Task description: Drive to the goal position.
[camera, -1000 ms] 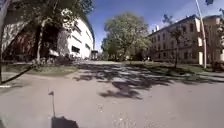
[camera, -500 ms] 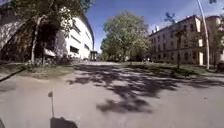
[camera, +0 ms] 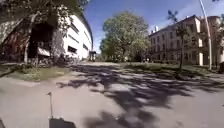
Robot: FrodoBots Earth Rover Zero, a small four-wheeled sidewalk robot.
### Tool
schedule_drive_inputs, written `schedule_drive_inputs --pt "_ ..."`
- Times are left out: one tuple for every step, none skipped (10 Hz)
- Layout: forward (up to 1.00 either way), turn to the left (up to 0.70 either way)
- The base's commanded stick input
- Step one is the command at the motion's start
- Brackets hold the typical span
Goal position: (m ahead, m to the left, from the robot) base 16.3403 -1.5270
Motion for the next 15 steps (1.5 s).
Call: schedule_drive_inputs --pt "1.00 0.00" --pt "1.00 0.00" --pt "1.00 0.00" --pt "1.00 0.00" --pt "1.00 0.00" --pt "1.00 0.00" --pt "1.00 0.00" --pt "1.00 0.00" --pt "1.00 0.00" --pt "1.00 0.00" --pt "1.00 0.00" --pt "1.00 0.18" --pt "1.00 0.35" --pt "1.00 0.00" --pt "1.00 0.00"
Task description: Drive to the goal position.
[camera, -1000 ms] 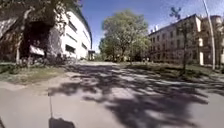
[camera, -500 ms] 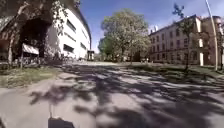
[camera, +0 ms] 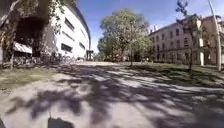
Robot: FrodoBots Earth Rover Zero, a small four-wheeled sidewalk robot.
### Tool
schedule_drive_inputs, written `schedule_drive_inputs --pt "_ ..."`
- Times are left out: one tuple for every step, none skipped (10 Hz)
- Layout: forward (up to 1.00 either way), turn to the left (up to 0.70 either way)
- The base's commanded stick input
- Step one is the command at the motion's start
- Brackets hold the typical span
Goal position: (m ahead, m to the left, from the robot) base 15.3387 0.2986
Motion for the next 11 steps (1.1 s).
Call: schedule_drive_inputs --pt "1.00 0.00" --pt "1.00 0.00" --pt "1.00 0.00" --pt "1.00 0.00" --pt "1.00 0.00" --pt "1.00 0.00" --pt "1.00 0.00" --pt "1.00 0.00" --pt "1.00 0.22" --pt "1.00 0.40" --pt "1.00 0.38"
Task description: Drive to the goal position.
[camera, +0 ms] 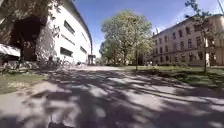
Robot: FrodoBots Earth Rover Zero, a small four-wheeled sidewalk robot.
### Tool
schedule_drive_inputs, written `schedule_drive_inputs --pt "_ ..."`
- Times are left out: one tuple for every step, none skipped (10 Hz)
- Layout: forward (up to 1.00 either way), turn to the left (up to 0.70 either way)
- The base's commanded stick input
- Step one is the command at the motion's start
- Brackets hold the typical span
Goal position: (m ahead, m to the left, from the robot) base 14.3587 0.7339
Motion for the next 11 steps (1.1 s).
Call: schedule_drive_inputs --pt "1.00 0.00" --pt "1.00 0.00" --pt "1.00 0.00" --pt "1.00 0.06" --pt "1.00 0.22" --pt "1.00 0.33" --pt "1.00 0.21" --pt "1.00 0.08" --pt "1.00 0.00" --pt "1.00 0.00" --pt "1.00 0.00"
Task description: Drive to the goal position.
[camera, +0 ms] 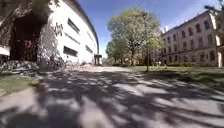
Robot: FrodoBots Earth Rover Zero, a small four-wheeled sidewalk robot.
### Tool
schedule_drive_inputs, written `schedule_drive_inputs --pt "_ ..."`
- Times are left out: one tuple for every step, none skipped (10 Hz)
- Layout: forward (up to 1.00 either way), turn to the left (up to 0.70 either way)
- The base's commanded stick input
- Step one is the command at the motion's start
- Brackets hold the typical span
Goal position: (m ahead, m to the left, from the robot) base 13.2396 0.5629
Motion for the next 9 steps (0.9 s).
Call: schedule_drive_inputs --pt "1.00 0.00" --pt "1.00 0.00" --pt "1.00 0.00" --pt "1.00 0.00" --pt "1.00 0.16" --pt "1.00 0.32" --pt "1.00 0.30" --pt "1.00 0.00" --pt "1.00 0.00"
